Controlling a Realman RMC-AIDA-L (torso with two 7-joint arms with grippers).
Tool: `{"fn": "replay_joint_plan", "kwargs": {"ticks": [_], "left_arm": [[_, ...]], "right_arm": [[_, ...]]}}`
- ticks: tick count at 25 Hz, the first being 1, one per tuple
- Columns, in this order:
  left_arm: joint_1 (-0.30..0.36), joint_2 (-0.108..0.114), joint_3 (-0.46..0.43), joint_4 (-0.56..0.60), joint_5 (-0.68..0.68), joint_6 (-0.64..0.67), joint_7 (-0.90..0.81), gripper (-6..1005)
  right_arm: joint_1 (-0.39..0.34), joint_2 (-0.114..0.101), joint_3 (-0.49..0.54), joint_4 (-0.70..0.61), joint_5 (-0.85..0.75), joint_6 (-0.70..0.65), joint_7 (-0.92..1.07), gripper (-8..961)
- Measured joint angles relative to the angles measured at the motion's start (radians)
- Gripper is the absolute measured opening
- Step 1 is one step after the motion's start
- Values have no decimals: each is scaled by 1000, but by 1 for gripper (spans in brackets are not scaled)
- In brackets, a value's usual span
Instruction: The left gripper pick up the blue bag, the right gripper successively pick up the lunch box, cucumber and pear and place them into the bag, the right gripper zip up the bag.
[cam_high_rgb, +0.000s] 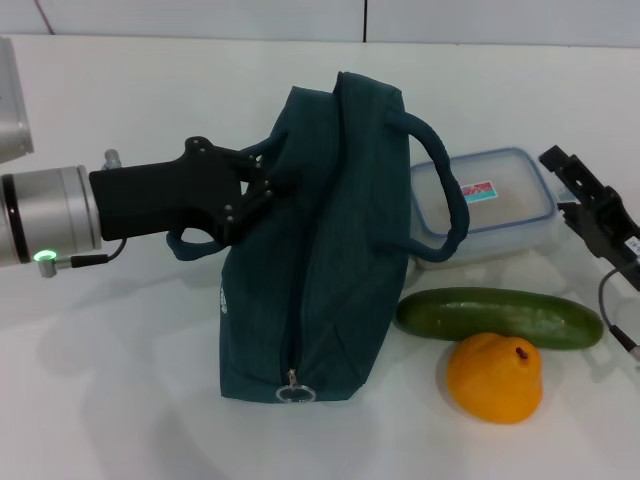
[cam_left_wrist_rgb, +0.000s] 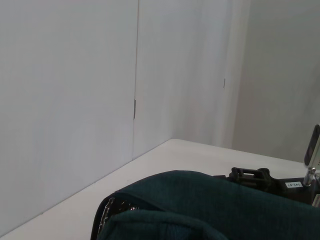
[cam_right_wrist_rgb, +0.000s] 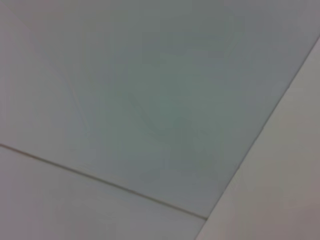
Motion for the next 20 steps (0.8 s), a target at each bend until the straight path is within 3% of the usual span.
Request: {"fn": "replay_joint_plan", "kwargs": {"ticks": [20], "left_arm": [[-1, -1, 0, 0, 1, -1, 11, 40]], "right_arm": [[20, 0, 26, -27, -11, -5, 7, 867]]}}
